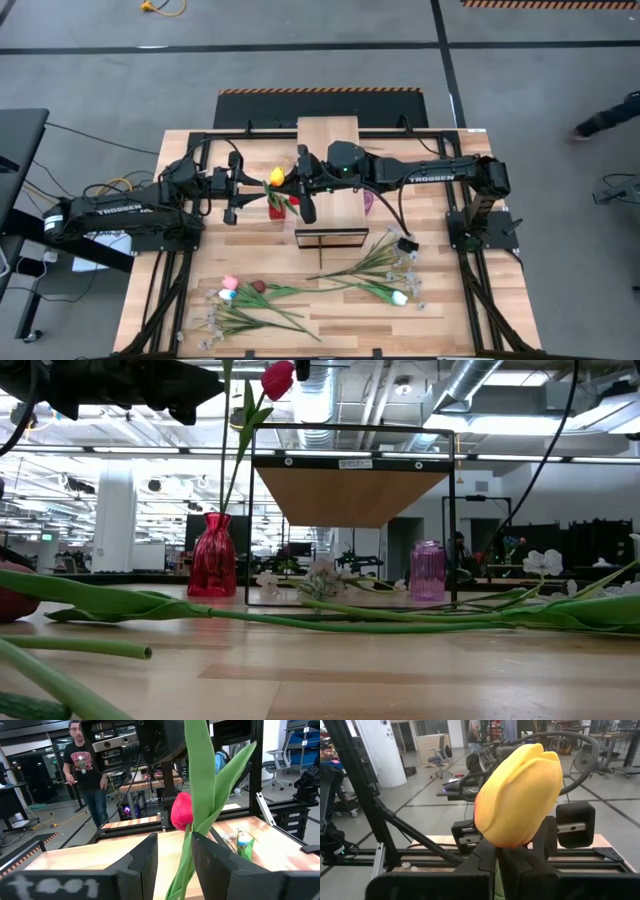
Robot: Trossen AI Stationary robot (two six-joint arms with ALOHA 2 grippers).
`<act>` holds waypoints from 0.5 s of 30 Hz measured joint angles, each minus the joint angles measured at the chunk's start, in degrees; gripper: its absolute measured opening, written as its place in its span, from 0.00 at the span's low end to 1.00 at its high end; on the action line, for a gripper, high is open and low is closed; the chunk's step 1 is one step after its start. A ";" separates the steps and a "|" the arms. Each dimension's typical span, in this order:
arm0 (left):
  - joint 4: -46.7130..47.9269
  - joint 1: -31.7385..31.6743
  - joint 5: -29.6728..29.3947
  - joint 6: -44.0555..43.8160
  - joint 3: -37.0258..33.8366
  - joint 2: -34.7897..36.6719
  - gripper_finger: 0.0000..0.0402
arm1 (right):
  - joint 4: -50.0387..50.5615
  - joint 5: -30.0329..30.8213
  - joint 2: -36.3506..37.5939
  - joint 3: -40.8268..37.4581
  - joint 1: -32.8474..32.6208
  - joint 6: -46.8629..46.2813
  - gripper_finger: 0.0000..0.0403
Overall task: Pick and place flowers into a vace then onto a shelf
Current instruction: Put the yellow tulip into the red flower vase
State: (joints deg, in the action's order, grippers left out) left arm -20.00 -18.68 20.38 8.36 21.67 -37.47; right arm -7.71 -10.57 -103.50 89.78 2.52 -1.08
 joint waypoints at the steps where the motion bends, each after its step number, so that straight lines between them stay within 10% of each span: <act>1: 0.00 0.00 0.00 0.00 0.00 0.02 0.27 | 0.06 0.00 0.01 0.00 0.11 0.00 0.00; 15: -0.49 0.00 -0.04 -0.02 0.00 0.00 0.27 | 1.76 0.07 0.02 0.00 2.45 -0.46 0.00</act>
State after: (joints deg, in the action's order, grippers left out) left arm -20.49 -18.68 20.34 8.34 21.67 -37.47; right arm -5.95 -10.50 -103.49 89.78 4.97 -1.54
